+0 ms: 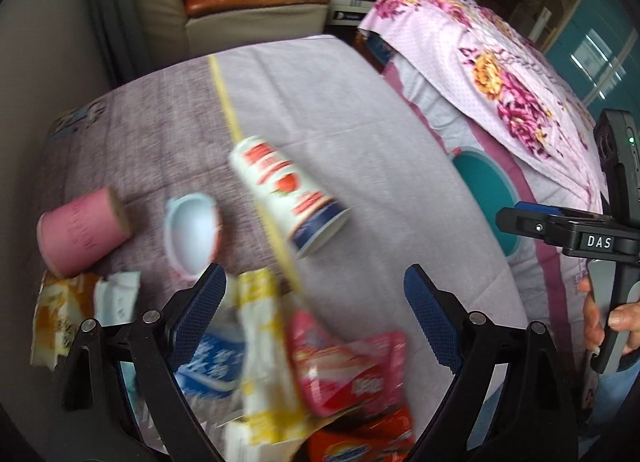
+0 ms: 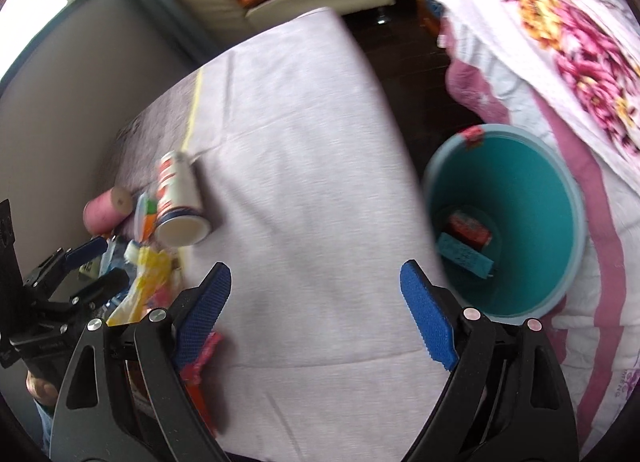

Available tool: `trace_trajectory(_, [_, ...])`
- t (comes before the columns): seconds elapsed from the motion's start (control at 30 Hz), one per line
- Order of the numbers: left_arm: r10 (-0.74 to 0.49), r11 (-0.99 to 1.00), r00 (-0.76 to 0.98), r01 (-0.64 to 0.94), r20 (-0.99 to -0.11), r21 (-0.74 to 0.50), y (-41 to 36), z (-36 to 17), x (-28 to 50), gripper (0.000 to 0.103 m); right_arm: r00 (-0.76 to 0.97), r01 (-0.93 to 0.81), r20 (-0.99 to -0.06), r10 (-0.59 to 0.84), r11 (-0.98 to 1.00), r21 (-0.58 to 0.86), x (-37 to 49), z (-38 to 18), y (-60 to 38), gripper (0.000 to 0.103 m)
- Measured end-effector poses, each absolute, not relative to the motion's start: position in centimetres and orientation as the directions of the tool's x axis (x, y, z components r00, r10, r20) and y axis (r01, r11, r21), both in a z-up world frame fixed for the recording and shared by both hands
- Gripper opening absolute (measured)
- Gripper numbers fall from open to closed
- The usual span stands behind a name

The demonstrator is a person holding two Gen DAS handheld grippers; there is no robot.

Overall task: Collect trash
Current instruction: 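Return both grippers to the table and grasp the clear water bottle with the left, then grasp the white yogurt cup with the right gripper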

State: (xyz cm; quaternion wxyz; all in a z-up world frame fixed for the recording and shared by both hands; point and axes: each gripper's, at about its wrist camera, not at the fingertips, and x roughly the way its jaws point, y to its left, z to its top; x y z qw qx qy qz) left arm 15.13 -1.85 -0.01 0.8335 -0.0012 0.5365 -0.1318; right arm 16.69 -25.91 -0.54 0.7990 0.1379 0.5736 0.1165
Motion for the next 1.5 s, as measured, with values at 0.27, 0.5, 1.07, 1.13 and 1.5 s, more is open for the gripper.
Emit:
trace_trajectory(0.27, [-0.167,0.982,0.386,0.151,-0.907,-0.116,3.8,-1.1,11.9,0.091,0.242,-0.097,-0.895,0.375,0.927,0.363,15.9,-0.9,-21.2,0.083])
trace_trajectory(0.5, [-0.125,0.988,0.386,0.130,-0.914,-0.080,6.5,-2.0,10.4,0.089,0.202,-0.102,-0.904,0.377,0.926,0.364,14.8,-2.0,-19.6,0.083])
trace_trajectory(1.07, [-0.172,0.971,0.304,0.212,-0.937,-0.109,6.9,-5.7,10.3,0.070,0.197,-0.131,-0.911,0.361,0.931,0.341,15.1,-1.5,-17.9,0.083])
trace_trajectory(1.13, [-0.180,0.972,0.310,0.202,-0.933,-0.120,6.9,-5.7,10.4,0.069,0.195,-0.136,-0.914,0.356,0.933,0.335,15.3,-1.6,-17.8,0.083])
trace_trajectory(1.5, [-0.269,0.963,0.438,0.104,-0.858,-0.249,9.3,-1.5,11.0,0.069,0.255,-0.194,-0.894,0.367,0.926,0.325,19.5,0.3,-16.3,0.083])
